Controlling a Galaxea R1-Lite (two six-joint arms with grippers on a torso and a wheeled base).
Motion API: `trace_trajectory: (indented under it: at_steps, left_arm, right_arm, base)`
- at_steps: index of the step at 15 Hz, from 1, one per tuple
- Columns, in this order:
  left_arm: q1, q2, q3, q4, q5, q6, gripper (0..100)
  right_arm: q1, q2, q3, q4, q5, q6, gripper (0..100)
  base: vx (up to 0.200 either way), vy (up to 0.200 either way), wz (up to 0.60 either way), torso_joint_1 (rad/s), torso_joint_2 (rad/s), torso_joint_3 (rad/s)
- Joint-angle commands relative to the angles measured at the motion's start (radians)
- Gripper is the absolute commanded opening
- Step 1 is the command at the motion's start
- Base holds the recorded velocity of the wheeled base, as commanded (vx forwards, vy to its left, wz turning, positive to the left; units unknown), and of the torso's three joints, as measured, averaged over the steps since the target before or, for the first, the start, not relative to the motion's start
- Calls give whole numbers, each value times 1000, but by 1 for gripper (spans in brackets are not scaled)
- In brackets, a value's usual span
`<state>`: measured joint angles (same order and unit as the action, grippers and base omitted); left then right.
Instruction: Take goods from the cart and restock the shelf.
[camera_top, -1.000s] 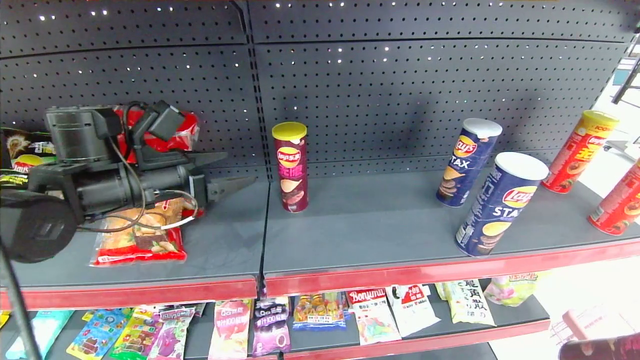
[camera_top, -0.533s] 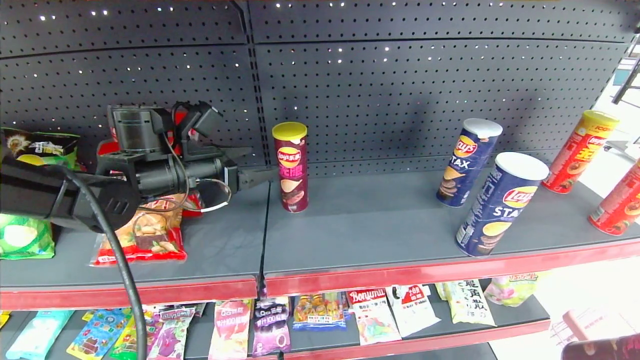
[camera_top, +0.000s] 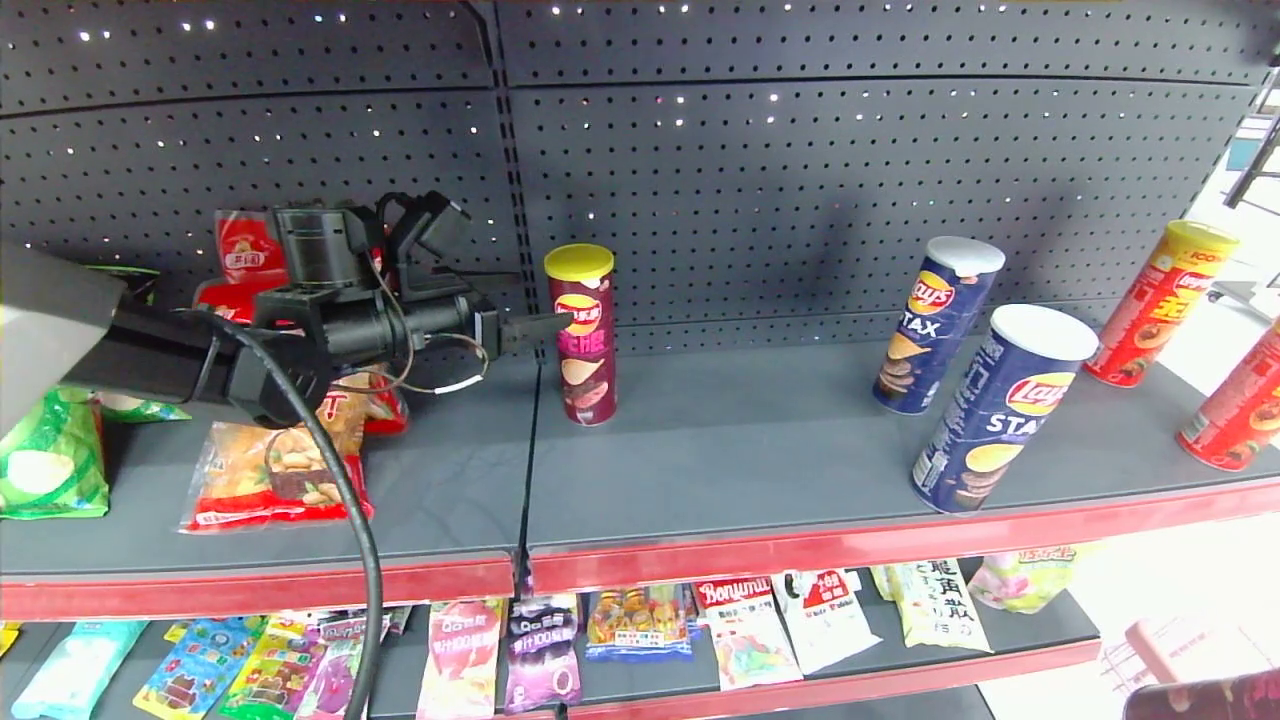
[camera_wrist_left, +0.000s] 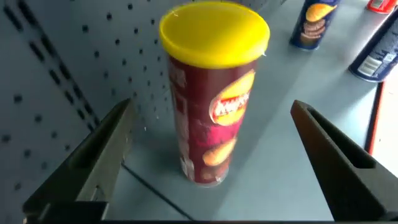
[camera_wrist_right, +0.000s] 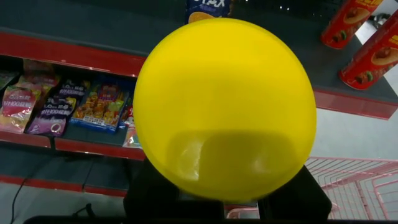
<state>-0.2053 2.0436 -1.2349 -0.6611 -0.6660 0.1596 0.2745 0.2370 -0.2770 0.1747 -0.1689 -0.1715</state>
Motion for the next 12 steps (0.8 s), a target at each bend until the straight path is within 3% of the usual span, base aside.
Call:
trace_trajectory:
  at_steps: [1, 5, 6, 7, 12]
  left_arm:
    - [0, 32, -28, 0, -20, 1, 100]
    - [3, 59, -52, -2, -50, 8, 100]
    - [7, 73, -72, -2, -50, 20, 100]
    - [12, 105, -115, 0, -52, 57, 100]
    - [11, 133, -166, 3, -113, 58, 100]
  right_arm:
    - [0, 2, -2, 0, 0, 0, 0]
    - [-1, 1, -4, 0, 0, 0, 0]
    - [-1, 1, -4, 0, 0, 0, 0]
    - [-1, 2, -2, 0, 0, 0, 0]
    - [-11, 2, -4, 0, 0, 0, 0]
  base:
    - [0, 0, 0, 0, 0, 0]
    - [0, 0, 0, 0, 0, 0]
    - [0, 0, 0, 0, 0, 0]
    - [0, 0, 0, 0, 0, 0]
    - [0, 0, 0, 0, 0, 0]
